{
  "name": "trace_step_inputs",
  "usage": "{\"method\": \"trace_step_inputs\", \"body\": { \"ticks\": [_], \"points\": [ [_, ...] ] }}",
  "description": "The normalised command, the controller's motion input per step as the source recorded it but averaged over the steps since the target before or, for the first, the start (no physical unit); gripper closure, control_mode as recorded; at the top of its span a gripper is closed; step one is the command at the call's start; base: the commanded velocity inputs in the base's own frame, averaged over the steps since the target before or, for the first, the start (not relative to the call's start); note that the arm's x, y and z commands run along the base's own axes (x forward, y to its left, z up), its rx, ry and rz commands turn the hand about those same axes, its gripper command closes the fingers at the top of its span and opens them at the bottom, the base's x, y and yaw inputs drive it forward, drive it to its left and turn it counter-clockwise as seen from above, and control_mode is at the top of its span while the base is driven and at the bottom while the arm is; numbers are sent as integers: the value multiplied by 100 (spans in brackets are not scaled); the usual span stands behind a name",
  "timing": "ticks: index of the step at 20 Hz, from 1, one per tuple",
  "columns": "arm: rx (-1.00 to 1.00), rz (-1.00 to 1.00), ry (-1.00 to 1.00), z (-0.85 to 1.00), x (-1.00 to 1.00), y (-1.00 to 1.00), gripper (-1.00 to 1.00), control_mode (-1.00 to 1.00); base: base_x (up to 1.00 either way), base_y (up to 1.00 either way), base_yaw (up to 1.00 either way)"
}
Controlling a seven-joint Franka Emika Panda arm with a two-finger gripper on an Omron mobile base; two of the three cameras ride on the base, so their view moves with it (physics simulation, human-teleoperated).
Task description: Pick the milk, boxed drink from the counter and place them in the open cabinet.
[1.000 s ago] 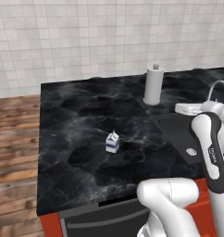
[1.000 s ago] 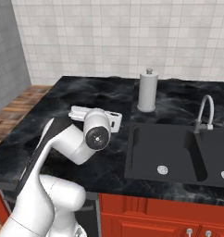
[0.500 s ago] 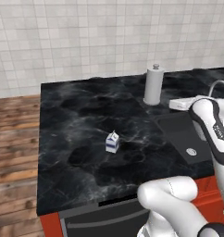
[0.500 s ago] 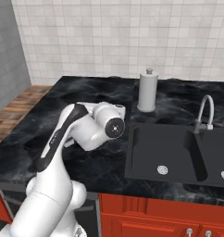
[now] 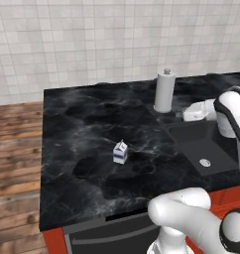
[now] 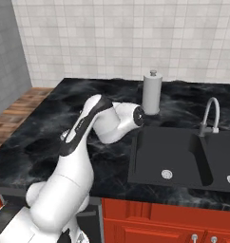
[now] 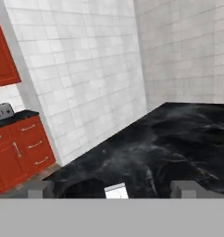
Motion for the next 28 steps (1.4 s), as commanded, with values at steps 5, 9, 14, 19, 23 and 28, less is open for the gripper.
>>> {"method": "trace_step_inputs", "body": {
  "ticks": [5,9,14,19,23,28],
  "points": [
    [-22,25,22,-6,-2,67,-100,-100,0,0,0],
    [-25,12,13,-21,0,68,-100,-100,0,0,0],
    [-28,6,7,-40,0,62,-100,-100,0,0,0],
    [-23,1,0,-43,0,39,-100,-100,0,0,0],
    [-18,0,0,-33,0,30,-100,-100,0,0,0],
    [-13,0,0,-35,0,22,-100,-100,0,0,0]
  ]
}}
